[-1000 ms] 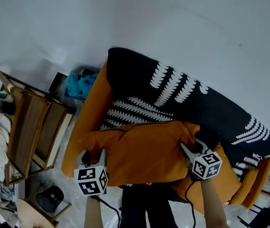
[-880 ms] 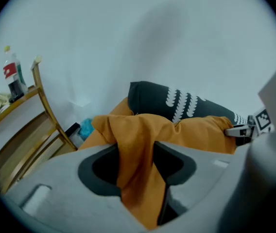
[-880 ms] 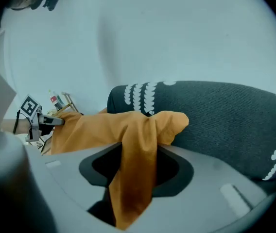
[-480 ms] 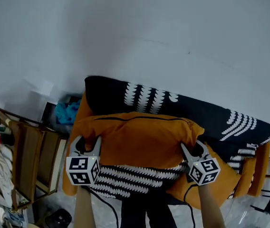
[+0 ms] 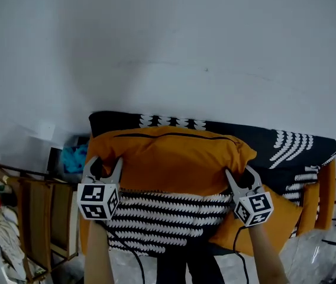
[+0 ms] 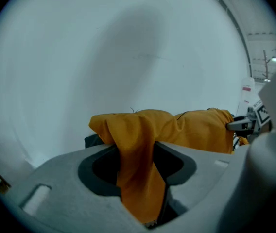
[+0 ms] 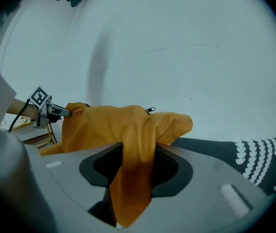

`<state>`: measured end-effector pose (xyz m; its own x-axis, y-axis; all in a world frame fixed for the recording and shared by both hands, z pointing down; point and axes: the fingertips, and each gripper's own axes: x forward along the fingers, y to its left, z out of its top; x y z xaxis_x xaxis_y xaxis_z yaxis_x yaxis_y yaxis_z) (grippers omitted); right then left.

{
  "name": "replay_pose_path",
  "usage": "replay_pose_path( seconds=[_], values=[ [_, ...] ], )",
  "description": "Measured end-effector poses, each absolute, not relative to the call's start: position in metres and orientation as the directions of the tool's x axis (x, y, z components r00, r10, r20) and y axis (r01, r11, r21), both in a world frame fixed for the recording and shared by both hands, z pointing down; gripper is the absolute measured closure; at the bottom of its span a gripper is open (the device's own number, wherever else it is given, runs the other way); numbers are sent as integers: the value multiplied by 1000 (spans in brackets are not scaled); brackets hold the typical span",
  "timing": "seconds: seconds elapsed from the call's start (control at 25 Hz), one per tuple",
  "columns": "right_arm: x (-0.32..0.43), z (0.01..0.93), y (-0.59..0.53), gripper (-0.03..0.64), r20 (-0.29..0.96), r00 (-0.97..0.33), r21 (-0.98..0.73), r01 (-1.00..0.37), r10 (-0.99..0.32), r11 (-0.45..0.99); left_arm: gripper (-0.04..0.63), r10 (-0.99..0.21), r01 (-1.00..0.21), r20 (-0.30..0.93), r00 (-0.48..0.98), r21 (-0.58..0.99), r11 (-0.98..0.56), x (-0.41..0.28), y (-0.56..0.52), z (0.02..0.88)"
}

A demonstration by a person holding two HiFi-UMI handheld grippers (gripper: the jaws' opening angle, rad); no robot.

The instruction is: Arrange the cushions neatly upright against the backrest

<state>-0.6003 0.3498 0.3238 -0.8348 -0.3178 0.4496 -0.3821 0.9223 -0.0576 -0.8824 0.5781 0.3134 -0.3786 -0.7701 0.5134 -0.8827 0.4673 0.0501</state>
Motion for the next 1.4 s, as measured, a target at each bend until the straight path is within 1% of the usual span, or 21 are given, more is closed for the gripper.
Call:
replay_pose_path(
  seconds=[0.12,0.2,0.32,0.52,0.68,0.84,0.92,1.08,1.2,1.28,1.4],
  values=[
    [-602,316,351,434,398,-849,-12,-384,-348,923,383,-799,-889,463,-384,46,455,-889,576,308],
    [-603,323,352,433,388,-848,21,-384,-361,923,376,-801,-888,452,-392,41,458,-891,578,318],
    [-602,344,353,431,406,-835,42,-390,-372,920,365,-797,-884,452,-401,36,466,-890,585,338],
    [-598,360,350,426,416,-811,37,-436,-411,899,364,-802,-874,446,-398,83,480,-886,587,348],
    [-596,354,345,430,466,-789,12,-447,-401,894,394,-787,-883,501,-360,88,461,-878,583,339],
    [-595,355,339,433,498,-778,2,-441,-383,897,396,-776,-873,530,-342,126,471,-876,581,342],
    [-598,360,338,432,501,-777,4,-438,-381,899,395,-779,-863,521,-350,143,484,-882,580,349],
    [-600,365,333,419,470,-783,-6,-464,-407,886,363,-779,-863,486,-397,93,497,-893,573,353],
    [-598,365,330,386,452,-783,-6,-480,-426,877,324,-758,-849,477,-446,42,526,-897,573,352],
    [-594,365,327,341,456,-776,-14,-495,-435,869,294,-742,-839,475,-474,12,544,-897,575,351],
    [-586,364,320,271,470,-759,-30,-524,-451,851,249,-724,-822,479,-496,11,570,-897,580,347]
  ],
)
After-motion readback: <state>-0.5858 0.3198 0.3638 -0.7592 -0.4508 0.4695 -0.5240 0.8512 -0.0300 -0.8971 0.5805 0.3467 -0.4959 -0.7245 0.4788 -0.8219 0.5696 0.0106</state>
